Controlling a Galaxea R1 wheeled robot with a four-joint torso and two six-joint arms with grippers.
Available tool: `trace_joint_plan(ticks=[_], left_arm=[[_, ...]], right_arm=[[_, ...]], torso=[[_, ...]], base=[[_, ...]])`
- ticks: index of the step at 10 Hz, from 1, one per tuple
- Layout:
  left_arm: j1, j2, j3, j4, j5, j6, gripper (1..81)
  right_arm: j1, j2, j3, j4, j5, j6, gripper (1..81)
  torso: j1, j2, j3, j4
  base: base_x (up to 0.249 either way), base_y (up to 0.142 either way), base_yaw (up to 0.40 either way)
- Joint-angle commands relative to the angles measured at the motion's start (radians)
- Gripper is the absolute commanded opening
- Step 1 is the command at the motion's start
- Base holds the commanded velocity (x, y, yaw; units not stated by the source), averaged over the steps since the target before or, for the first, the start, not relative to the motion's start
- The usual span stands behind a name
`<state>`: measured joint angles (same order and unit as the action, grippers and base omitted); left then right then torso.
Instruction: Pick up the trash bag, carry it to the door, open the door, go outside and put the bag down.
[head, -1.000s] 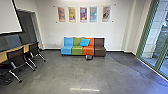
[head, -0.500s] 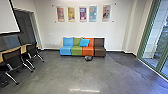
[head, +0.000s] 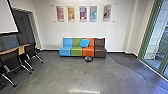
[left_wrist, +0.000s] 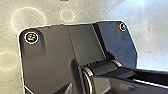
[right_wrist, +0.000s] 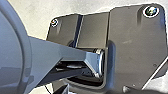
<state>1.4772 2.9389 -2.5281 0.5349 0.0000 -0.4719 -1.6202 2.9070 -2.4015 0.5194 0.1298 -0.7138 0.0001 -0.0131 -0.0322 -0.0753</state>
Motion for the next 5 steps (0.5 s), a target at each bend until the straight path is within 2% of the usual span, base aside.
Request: trace_joint_plan(ticks=[1,5], left_arm=[[-0.054,-0.006,0.008,0.01,0.04,0.004,81.1],[-0.054,-0.006,0.008,0.008,0.04,0.004,81.1]], right_arm=[[0.038,-0.001,0.016,-0.009,-0.073,-0.006,81.1],[0.038,-0.001,0.015,-0.009,-0.073,-0.004,81.1]], torso=[[0.0,0.0,0.0,0.0],[0.0,0.0,0.0,0.0]], base=[[0.152,0.0,0.0],[0.152,0.0,0.0]])
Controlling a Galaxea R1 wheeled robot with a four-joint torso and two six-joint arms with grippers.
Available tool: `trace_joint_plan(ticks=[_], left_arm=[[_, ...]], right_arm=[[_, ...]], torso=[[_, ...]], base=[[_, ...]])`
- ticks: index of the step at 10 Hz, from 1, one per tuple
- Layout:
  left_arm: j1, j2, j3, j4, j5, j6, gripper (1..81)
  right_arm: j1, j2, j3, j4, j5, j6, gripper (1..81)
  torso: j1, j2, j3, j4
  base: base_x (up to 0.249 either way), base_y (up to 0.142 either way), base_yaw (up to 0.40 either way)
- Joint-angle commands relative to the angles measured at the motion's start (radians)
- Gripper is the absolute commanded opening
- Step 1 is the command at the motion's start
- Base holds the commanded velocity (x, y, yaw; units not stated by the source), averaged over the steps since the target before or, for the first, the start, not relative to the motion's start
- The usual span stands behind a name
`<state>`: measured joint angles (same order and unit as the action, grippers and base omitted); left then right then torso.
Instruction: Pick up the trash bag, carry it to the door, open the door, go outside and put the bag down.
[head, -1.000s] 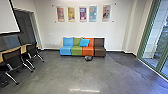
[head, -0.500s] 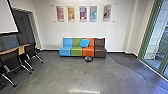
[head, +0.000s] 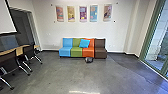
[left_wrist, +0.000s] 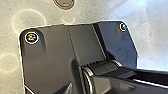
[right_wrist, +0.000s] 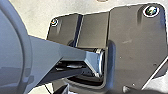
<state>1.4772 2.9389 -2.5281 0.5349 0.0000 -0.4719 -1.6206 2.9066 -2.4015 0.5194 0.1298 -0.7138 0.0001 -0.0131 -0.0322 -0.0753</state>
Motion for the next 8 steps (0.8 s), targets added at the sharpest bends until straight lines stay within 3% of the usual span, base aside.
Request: trace_joint_plan(ticks=[1,8], left_arm=[[-0.053,-0.007,0.008,0.004,0.038,0.004,81.1],[-0.054,-0.004,0.008,0.008,0.038,0.004,81.1]], right_arm=[[0.035,-0.001,0.015,-0.009,-0.073,-0.004,81.1],[0.038,0.002,0.012,-0.01,-0.073,-0.004,81.1]], torso=[[0.0,0.0,0.0,0.0],[0.0,0.0,0.0,0.0]], base=[[0.152,0.0,0.0],[0.152,0.0,0.0]])
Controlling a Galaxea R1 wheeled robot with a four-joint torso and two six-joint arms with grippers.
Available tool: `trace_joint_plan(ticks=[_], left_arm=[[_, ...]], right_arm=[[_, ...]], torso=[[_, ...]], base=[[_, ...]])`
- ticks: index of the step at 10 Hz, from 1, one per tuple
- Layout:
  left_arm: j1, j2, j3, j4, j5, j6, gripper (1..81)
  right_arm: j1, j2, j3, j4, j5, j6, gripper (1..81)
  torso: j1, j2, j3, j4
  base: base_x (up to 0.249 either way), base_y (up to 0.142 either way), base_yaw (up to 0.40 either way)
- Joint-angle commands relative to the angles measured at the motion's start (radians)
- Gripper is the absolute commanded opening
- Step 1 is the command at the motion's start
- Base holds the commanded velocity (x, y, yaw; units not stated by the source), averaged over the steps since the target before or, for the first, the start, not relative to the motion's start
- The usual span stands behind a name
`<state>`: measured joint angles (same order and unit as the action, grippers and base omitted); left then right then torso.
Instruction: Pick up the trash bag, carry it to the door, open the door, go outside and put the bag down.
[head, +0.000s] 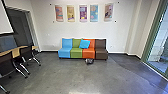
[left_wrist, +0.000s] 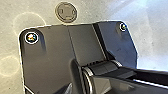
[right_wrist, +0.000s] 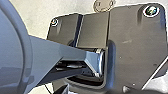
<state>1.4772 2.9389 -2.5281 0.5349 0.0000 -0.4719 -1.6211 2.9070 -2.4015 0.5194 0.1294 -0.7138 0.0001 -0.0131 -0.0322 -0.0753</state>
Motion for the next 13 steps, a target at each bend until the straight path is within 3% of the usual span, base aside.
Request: trace_joint_plan(ticks=[1,5,13], left_arm=[[-0.054,-0.004,0.006,0.008,0.038,0.004,81.1],[-0.054,-0.001,0.008,0.004,0.04,0.003,81.1],[-0.054,0.002,0.008,0.005,0.04,0.003,81.1]], right_arm=[[0.039,0.002,0.01,-0.01,-0.073,-0.004,81.1],[0.04,0.008,0.004,-0.01,-0.073,-0.004,81.1],[0.039,0.007,0.003,-0.01,-0.073,-0.004,81.1]], torso=[[0.0,0.0,0.0,0.0],[0.0,0.0,0.0,0.0],[0.0,0.0,0.0,0.0]], base=[[0.152,0.0,0.0],[0.152,0.0,0.0],[0.152,-0.066,0.0]])
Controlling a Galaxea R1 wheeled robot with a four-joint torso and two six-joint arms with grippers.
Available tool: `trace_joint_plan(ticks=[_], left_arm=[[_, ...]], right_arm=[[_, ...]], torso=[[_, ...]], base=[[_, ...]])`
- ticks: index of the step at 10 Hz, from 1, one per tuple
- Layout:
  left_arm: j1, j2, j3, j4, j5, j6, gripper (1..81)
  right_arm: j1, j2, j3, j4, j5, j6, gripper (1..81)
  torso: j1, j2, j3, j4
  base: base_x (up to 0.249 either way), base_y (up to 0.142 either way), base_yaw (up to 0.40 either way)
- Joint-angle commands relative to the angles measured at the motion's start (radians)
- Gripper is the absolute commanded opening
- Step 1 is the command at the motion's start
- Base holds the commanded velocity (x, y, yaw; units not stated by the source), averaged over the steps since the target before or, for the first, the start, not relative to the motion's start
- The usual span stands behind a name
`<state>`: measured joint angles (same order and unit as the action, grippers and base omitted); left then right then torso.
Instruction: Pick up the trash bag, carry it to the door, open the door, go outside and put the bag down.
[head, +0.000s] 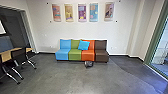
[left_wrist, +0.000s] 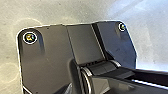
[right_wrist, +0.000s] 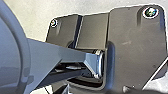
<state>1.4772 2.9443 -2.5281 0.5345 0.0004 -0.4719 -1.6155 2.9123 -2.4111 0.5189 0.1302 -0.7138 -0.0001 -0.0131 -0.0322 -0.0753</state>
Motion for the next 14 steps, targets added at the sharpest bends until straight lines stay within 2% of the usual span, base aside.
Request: trace_joint_plan(ticks=[1,14], left_arm=[[-0.054,-0.003,0.008,0.005,0.039,0.003,81.1],[-0.056,-0.003,0.005,0.003,0.039,0.003,81.1]], right_arm=[[0.033,0.001,0.012,-0.01,-0.073,-0.004,81.1],[0.033,0.007,0.012,-0.01,-0.073,-0.004,81.1]], torso=[[0.0,0.0,0.0,0.0],[0.0,0.0,0.0,0.0]], base=[[0.152,-0.067,0.0],[0.152,-0.067,0.0]])
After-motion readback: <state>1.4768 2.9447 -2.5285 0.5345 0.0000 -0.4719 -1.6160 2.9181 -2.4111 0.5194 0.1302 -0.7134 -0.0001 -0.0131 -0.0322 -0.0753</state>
